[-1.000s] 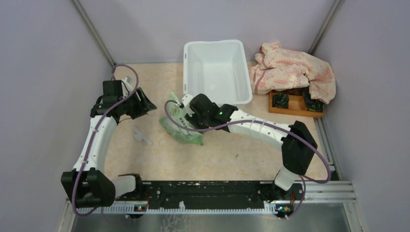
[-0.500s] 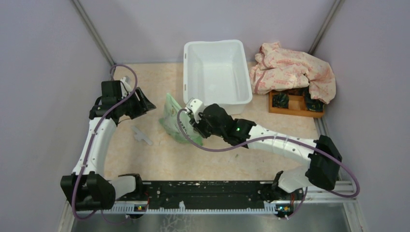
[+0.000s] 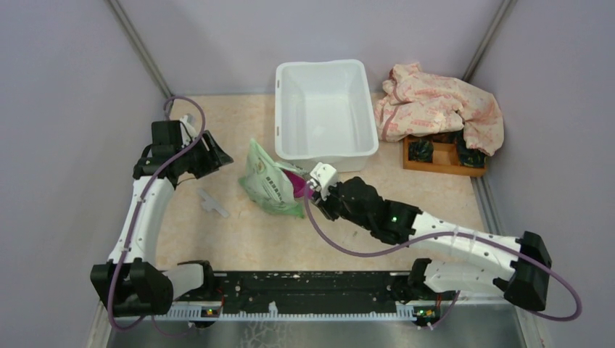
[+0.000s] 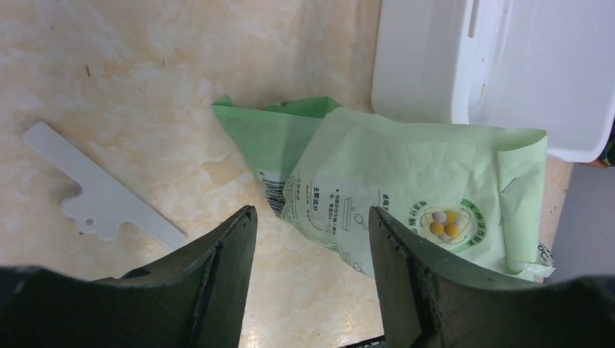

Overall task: Fill the litter box with clean litter
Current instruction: 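Scoop the cat litter from the cat litter bag.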

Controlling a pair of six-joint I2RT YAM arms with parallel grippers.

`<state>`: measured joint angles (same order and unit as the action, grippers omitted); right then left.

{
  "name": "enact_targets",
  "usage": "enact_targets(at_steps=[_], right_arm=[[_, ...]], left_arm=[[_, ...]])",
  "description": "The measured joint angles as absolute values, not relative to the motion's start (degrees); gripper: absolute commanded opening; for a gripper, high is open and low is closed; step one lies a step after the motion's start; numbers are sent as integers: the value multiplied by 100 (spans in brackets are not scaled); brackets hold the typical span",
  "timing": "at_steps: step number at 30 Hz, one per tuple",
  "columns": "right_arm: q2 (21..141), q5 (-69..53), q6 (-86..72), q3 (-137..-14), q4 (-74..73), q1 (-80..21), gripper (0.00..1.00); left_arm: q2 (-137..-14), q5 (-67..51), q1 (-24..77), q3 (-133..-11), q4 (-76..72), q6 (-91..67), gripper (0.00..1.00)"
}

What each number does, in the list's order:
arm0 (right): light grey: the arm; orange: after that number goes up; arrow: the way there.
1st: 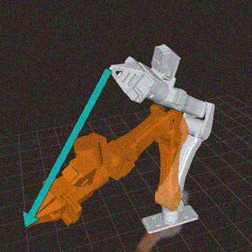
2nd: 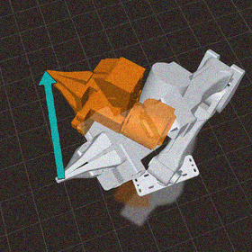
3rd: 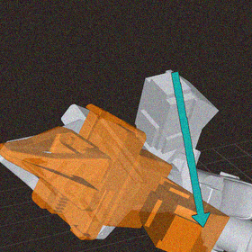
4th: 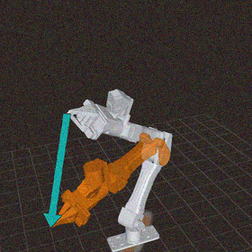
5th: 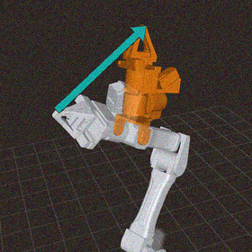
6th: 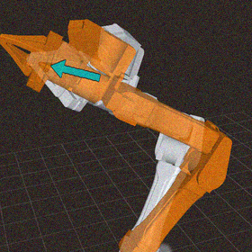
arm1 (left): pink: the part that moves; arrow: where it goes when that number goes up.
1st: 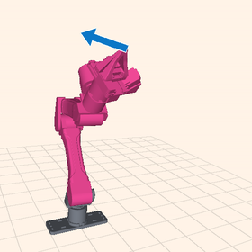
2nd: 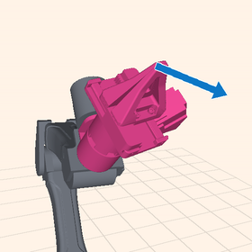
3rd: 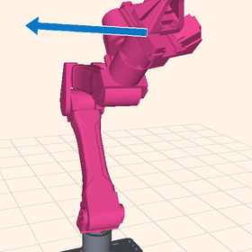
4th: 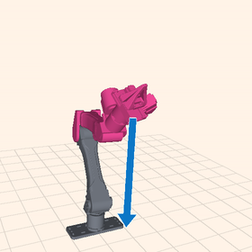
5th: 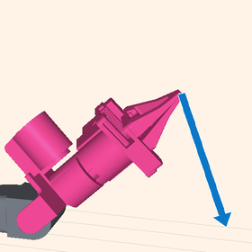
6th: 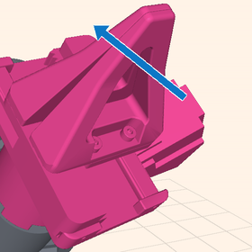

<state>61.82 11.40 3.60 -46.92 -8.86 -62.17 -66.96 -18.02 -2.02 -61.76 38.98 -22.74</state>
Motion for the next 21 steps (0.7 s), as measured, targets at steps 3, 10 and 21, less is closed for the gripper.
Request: enact_targets(at_steps=[3,10,21], right_arm=[[5581,1282,403,-4333,-886,-6300,0],[4713,1691,432,-3981,-858,-6466,0],[4842,2134,375,-4145,-1234,-6665,0]], left_arm=[[-6696,-1798,-202,-6228,3907,-2287,64],[-6698,-1800,-202,-6407,3938,-2294,64],[-6812,-1800,-202,-6595,3942,-2331,64]])
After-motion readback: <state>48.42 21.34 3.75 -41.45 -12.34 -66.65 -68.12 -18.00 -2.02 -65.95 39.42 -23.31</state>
